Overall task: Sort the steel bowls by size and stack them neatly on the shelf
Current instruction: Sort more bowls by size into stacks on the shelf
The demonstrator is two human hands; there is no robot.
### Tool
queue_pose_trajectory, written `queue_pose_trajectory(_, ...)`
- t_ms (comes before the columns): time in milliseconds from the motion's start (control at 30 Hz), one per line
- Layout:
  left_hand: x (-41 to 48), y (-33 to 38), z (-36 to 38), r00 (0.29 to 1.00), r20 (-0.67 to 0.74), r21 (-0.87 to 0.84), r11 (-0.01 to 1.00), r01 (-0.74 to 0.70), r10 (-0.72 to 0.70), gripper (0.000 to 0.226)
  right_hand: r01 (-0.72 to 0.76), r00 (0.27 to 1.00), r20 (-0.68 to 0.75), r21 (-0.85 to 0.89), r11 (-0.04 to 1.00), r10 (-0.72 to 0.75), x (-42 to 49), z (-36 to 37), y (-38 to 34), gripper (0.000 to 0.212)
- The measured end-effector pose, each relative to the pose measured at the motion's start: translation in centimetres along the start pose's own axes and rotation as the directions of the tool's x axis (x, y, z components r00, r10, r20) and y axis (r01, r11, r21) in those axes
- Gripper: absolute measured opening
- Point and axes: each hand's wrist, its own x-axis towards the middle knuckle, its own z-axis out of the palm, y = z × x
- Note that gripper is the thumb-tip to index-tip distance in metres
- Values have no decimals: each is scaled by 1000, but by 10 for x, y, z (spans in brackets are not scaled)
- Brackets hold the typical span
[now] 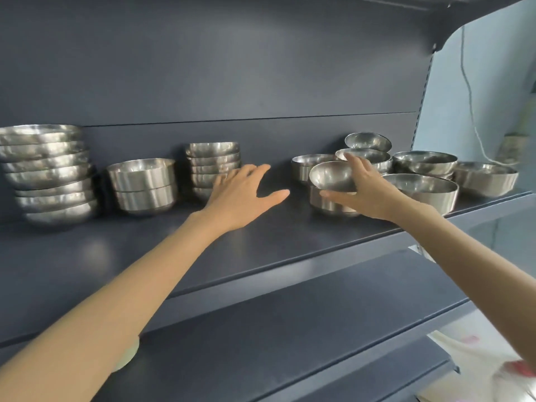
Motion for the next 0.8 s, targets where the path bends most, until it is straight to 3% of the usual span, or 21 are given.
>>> queue_pose_trajectory(100,15,17,20,993,105,-270,960,76,-49,69,-41,999,9,123,992,40,-5,2,12,101)
queue_pose_trajectory(167,26,28,32,981,173,-479,863,162,-88,66,-74,997,11,165,984,73,-6,3,19,103)
queue_pose_trajectory(233,37,37,41,969,212,-578,783,230,-128,62,-90,996,5,192,977,91,-4,4,25,103)
queue_pose_trajectory(467,59,49,59,942,253,-700,631,336,-220,52,-17,1000,-14,219,976,21,4,7,32,101)
queue_pose_trajectory(567,57,52,64,942,222,-717,612,332,-251,40,32,999,-35,211,977,-25,6,11,33,101)
queue_pose_trajectory(800,52,39,60,916,173,-705,604,372,-362,39,45,999,-3,314,948,-47,19,18,30,97)
